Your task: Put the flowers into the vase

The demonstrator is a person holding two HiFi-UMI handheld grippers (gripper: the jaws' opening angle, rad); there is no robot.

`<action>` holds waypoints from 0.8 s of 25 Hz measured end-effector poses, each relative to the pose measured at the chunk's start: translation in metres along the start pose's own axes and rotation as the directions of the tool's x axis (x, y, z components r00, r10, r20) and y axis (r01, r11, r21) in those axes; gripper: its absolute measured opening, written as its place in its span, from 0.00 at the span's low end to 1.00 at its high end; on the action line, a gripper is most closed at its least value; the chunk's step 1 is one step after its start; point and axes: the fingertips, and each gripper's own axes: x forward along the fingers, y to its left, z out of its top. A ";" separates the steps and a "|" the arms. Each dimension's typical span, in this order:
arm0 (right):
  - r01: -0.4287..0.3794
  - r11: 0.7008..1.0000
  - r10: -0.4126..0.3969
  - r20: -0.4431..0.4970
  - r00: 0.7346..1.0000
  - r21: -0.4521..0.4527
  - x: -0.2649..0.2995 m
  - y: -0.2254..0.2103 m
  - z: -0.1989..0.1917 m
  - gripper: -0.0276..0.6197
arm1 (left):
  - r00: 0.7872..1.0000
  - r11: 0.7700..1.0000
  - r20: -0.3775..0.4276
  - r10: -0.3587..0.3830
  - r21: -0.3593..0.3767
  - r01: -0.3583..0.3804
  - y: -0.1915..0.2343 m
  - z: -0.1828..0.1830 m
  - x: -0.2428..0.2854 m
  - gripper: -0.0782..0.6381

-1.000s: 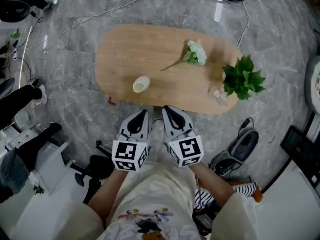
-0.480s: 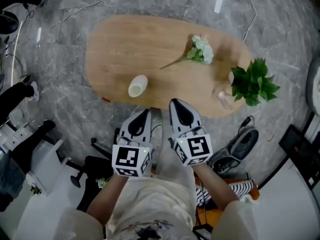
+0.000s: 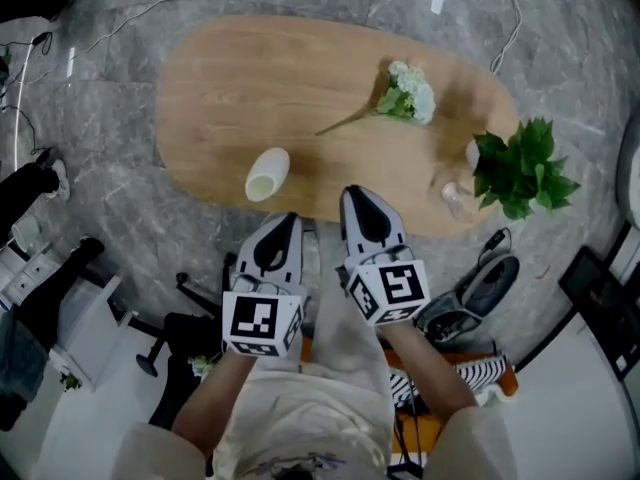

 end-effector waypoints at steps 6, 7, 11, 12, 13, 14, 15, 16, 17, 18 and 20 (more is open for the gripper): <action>0.030 0.998 -0.029 -0.023 0.999 0.047 0.017 -0.020 -0.010 0.06 | 1.000 1.000 0.002 0.002 -0.007 -0.002 0.003 -0.002 0.019 0.11; 0.034 0.998 -0.033 -0.028 0.999 0.051 0.020 -0.023 -0.011 0.06 | 1.000 1.000 -0.004 -0.004 -0.007 0.004 0.002 -0.004 0.022 0.11; 0.047 0.995 -0.042 -0.053 0.998 0.092 0.030 -0.033 -0.017 0.06 | 1.000 1.000 -0.023 -0.019 -0.006 0.019 0.003 -0.010 0.034 0.11; 0.049 0.993 -0.043 -0.059 0.997 0.109 0.033 -0.035 -0.019 0.06 | 1.000 1.000 -0.025 -0.018 -0.008 0.018 0.004 -0.011 0.038 0.11; 0.051 0.991 -0.043 -0.064 0.997 0.127 0.036 -0.037 -0.022 0.06 | 0.999 1.000 -0.028 -0.017 -0.012 0.016 0.004 -0.013 0.041 0.11; 0.054 0.988 -0.044 -0.068 0.997 0.144 0.039 -0.040 -0.024 0.06 | 0.999 1.000 -0.031 -0.017 -0.017 0.016 0.005 -0.015 0.045 0.11; 0.057 0.986 -0.046 -0.071 0.996 0.160 0.043 -0.042 -0.026 0.06 | 0.999 1.000 -0.035 -0.019 -0.023 0.018 0.005 -0.016 0.049 0.11; 0.060 0.983 -0.048 -0.074 0.996 0.174 0.046 -0.043 -0.028 0.06 | 0.999 0.999 -0.040 -0.021 -0.028 0.020 0.005 -0.018 0.052 0.11; 0.062 0.981 -0.048 -0.077 0.996 0.185 0.049 -0.045 -0.029 0.06 | 0.999 0.999 -0.044 -0.023 -0.031 0.022 0.005 -0.020 0.055 0.11; 0.062 0.979 -0.048 -0.080 0.996 0.195 0.053 -0.046 -0.031 0.06 | 0.999 0.999 -0.048 -0.025 -0.032 0.023 0.005 -0.022 0.058 0.11; 0.065 0.973 -0.046 -0.087 0.995 0.223 0.061 -0.050 -0.034 0.06 | 0.998 0.999 -0.053 -0.026 -0.036 0.024 0.006 -0.025 0.064 0.11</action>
